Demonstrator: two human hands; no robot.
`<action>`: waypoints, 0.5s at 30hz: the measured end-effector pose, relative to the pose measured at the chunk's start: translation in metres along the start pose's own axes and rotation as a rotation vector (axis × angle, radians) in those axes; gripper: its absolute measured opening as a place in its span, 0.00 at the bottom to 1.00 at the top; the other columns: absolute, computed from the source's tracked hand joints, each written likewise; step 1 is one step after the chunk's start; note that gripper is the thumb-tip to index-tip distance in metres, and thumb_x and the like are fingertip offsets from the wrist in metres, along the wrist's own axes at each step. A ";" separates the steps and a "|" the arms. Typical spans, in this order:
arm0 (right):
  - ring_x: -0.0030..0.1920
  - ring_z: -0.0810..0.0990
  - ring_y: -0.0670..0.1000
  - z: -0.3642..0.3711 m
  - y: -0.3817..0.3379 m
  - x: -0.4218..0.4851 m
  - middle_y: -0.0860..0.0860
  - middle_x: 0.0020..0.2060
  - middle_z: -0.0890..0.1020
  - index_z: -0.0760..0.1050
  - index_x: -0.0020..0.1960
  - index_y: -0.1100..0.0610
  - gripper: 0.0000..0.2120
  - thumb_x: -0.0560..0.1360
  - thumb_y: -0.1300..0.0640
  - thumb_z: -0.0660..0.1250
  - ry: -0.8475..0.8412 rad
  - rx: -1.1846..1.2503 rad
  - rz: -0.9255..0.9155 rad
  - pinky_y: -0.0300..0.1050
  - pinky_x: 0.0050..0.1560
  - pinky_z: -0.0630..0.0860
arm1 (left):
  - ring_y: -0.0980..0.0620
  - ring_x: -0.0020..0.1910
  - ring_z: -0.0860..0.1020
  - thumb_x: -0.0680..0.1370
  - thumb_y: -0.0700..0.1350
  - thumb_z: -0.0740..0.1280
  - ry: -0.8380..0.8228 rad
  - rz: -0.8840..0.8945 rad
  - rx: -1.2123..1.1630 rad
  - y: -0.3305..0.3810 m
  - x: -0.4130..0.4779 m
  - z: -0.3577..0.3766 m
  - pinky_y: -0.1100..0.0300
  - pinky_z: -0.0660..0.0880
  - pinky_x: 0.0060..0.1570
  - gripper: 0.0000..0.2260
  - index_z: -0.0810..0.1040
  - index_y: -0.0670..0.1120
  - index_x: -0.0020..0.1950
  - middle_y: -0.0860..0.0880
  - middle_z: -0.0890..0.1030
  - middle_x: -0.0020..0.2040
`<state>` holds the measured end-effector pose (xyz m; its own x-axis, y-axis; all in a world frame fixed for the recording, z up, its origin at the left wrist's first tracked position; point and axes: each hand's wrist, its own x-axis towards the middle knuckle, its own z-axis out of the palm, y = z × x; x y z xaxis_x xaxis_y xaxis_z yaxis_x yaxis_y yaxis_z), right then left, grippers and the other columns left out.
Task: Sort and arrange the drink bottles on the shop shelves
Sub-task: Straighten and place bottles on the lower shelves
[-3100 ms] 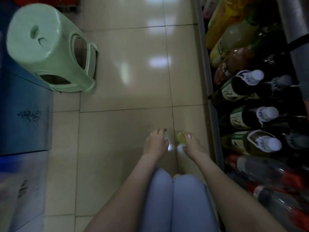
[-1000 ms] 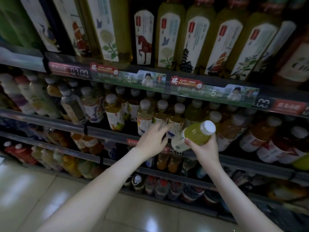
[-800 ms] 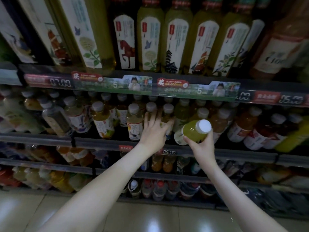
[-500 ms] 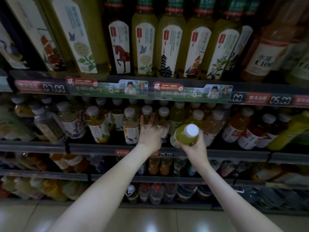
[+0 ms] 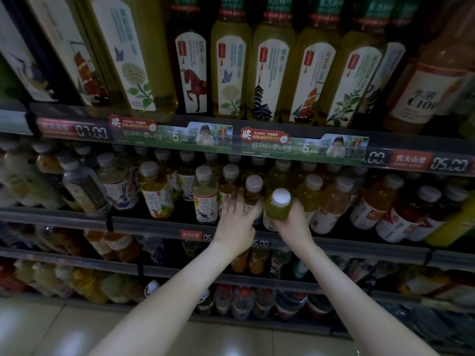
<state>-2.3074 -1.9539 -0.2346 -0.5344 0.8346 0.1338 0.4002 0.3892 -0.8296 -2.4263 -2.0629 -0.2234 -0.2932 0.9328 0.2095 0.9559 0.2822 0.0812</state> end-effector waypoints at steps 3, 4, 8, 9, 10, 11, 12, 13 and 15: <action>0.65 0.65 0.56 -0.006 -0.002 -0.001 0.55 0.66 0.68 0.57 0.74 0.59 0.38 0.70 0.63 0.74 0.052 -0.171 -0.165 0.47 0.65 0.63 | 0.31 0.73 0.52 0.78 0.43 0.62 -0.015 -0.024 -0.063 0.007 0.002 0.004 0.42 0.51 0.73 0.30 0.54 0.50 0.78 0.31 0.52 0.74; 0.65 0.64 0.58 -0.009 -0.003 -0.001 0.57 0.67 0.68 0.55 0.76 0.59 0.41 0.70 0.63 0.74 0.073 -0.254 -0.223 0.49 0.64 0.63 | 0.29 0.71 0.58 0.76 0.42 0.65 0.013 -0.023 -0.057 0.009 0.004 0.005 0.40 0.57 0.71 0.30 0.58 0.48 0.76 0.30 0.56 0.72; 0.55 0.66 0.57 -0.016 0.002 0.001 0.59 0.58 0.75 0.59 0.71 0.54 0.46 0.60 0.58 0.81 0.212 -0.638 -0.377 0.57 0.51 0.70 | 0.29 0.50 0.76 0.63 0.41 0.78 0.175 0.007 0.020 0.011 0.013 0.012 0.38 0.77 0.51 0.35 0.66 0.46 0.66 0.32 0.74 0.53; 0.54 0.66 0.56 -0.018 0.005 0.002 0.58 0.58 0.76 0.61 0.70 0.53 0.46 0.58 0.56 0.82 0.235 -0.691 -0.380 0.57 0.51 0.69 | 0.29 0.48 0.77 0.62 0.41 0.78 0.183 0.005 0.021 0.012 0.015 0.011 0.38 0.78 0.49 0.37 0.66 0.46 0.68 0.33 0.74 0.51; 0.55 0.66 0.57 -0.021 0.007 0.003 0.58 0.59 0.75 0.62 0.69 0.53 0.46 0.57 0.55 0.82 0.258 -0.722 -0.385 0.56 0.53 0.66 | 0.29 0.49 0.77 0.63 0.41 0.78 0.180 -0.006 0.017 0.012 0.017 0.009 0.39 0.78 0.48 0.39 0.66 0.47 0.70 0.34 0.74 0.50; 0.56 0.65 0.57 -0.024 0.009 0.003 0.58 0.60 0.74 0.63 0.69 0.52 0.46 0.56 0.55 0.82 0.257 -0.739 -0.389 0.55 0.54 0.62 | 0.28 0.50 0.76 0.63 0.41 0.78 0.167 -0.026 0.013 0.014 0.019 0.009 0.39 0.78 0.48 0.40 0.66 0.48 0.72 0.34 0.74 0.50; 0.57 0.65 0.57 -0.027 0.010 0.003 0.58 0.61 0.74 0.63 0.69 0.52 0.47 0.56 0.55 0.83 0.253 -0.752 -0.398 0.54 0.54 0.59 | 0.28 0.51 0.76 0.62 0.40 0.78 0.151 -0.047 0.018 0.015 0.022 0.009 0.39 0.79 0.48 0.40 0.68 0.48 0.72 0.33 0.74 0.50; 0.58 0.65 0.57 -0.029 0.011 0.003 0.57 0.62 0.73 0.63 0.70 0.52 0.47 0.56 0.55 0.82 0.246 -0.758 -0.397 0.54 0.54 0.58 | 0.28 0.52 0.77 0.61 0.40 0.79 0.133 -0.060 0.033 0.017 0.024 0.009 0.39 0.79 0.47 0.39 0.70 0.47 0.71 0.33 0.75 0.50; 0.59 0.66 0.56 -0.030 0.011 0.004 0.57 0.64 0.73 0.61 0.71 0.52 0.48 0.58 0.56 0.82 0.227 -0.742 -0.393 0.55 0.55 0.57 | 0.28 0.51 0.77 0.60 0.39 0.79 0.107 -0.083 0.059 0.020 0.026 0.008 0.41 0.80 0.44 0.37 0.74 0.46 0.68 0.32 0.76 0.50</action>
<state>-2.2827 -1.9342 -0.2269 -0.6061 0.6134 0.5064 0.6423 0.7529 -0.1432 -2.4143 -2.0310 -0.2242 -0.3686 0.8774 0.3072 0.9266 0.3731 0.0461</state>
